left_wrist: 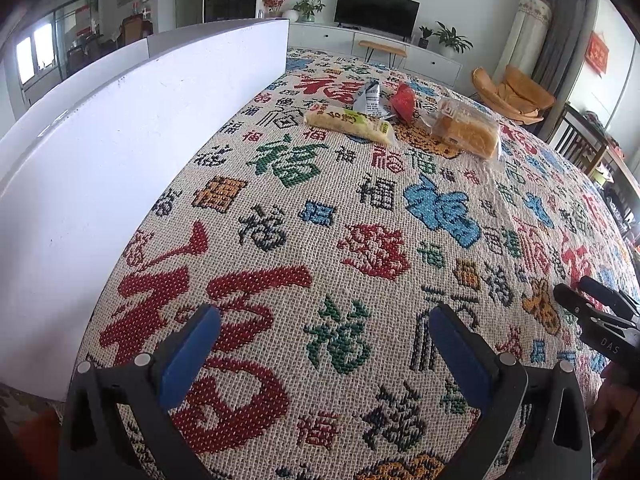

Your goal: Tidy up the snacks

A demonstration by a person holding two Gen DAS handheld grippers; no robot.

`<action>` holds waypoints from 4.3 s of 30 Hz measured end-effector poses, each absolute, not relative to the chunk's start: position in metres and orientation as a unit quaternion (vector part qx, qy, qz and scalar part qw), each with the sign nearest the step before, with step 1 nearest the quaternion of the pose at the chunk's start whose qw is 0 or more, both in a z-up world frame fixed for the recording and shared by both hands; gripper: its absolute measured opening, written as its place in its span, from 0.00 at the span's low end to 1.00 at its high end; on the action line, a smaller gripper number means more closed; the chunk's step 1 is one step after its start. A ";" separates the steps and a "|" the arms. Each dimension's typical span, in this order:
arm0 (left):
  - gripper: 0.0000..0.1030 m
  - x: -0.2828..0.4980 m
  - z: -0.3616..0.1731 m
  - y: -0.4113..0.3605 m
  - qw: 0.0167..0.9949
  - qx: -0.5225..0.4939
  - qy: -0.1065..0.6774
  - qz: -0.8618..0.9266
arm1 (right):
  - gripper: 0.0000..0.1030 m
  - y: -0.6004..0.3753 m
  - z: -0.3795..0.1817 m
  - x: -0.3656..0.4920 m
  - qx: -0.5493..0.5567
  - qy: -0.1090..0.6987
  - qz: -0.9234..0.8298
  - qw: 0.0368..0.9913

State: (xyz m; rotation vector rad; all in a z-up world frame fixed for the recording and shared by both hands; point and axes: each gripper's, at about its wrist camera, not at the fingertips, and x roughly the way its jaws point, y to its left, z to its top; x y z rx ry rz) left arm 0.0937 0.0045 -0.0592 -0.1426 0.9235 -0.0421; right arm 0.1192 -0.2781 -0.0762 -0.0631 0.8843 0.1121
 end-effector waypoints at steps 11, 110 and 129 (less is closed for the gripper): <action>1.00 0.090 -0.054 0.010 0.901 -0.079 0.426 -0.020 | 0.78 -0.278 -0.076 0.119 -0.031 0.428 0.054 0.902; 1.00 0.095 -0.065 0.031 0.886 -0.151 0.438 -0.022 | 0.71 -0.265 -0.069 0.148 -0.057 0.424 0.116 0.897; 0.99 0.199 -0.044 0.017 0.876 -0.163 0.446 -0.088 | 0.75 -0.264 -0.069 0.144 -0.055 0.424 0.116 0.896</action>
